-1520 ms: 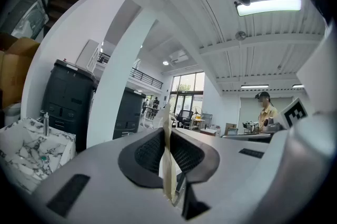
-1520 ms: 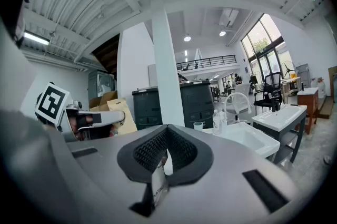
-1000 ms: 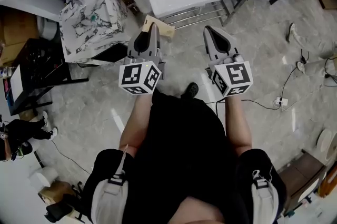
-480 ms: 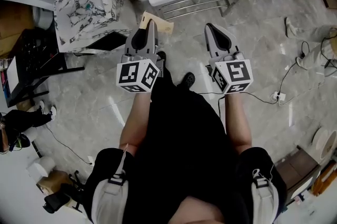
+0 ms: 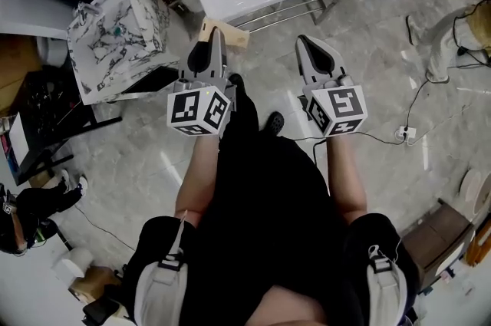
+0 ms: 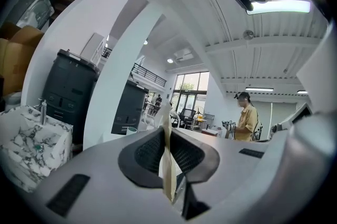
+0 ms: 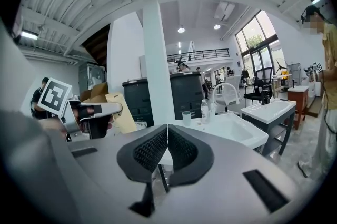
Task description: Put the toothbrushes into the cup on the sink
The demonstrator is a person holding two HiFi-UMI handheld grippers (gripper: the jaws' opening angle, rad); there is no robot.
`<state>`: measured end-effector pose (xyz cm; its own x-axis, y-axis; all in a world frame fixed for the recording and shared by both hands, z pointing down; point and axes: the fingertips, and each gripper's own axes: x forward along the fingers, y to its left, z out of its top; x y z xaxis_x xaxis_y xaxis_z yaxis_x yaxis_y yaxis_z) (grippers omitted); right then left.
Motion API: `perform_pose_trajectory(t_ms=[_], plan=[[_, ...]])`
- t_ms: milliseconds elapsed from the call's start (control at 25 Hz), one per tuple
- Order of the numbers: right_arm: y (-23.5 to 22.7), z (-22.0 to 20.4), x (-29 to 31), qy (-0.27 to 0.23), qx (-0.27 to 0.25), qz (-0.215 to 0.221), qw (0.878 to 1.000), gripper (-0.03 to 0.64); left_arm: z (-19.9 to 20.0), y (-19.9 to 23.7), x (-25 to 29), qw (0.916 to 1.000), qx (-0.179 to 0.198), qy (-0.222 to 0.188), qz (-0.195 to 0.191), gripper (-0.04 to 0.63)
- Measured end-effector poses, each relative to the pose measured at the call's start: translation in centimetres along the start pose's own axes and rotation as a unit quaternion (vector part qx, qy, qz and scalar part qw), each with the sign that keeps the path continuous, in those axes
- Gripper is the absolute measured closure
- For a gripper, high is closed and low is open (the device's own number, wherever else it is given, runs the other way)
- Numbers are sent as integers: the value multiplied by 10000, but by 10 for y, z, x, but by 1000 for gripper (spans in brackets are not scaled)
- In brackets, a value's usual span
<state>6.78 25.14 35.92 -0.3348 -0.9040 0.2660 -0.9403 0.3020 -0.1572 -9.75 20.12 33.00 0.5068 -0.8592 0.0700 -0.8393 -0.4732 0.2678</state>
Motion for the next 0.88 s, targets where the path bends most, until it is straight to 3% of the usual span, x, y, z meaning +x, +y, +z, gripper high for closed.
perform_pose_trajectory(t_ms=[480,880], plan=[[-5,54,111,-54,-206,-103,9997,586,40,63,99,9992,-103,-134,-371,555],[7,66,177,34,-177,-203,9996,586,54,122,141,9987,-205,-136,-449,555]])
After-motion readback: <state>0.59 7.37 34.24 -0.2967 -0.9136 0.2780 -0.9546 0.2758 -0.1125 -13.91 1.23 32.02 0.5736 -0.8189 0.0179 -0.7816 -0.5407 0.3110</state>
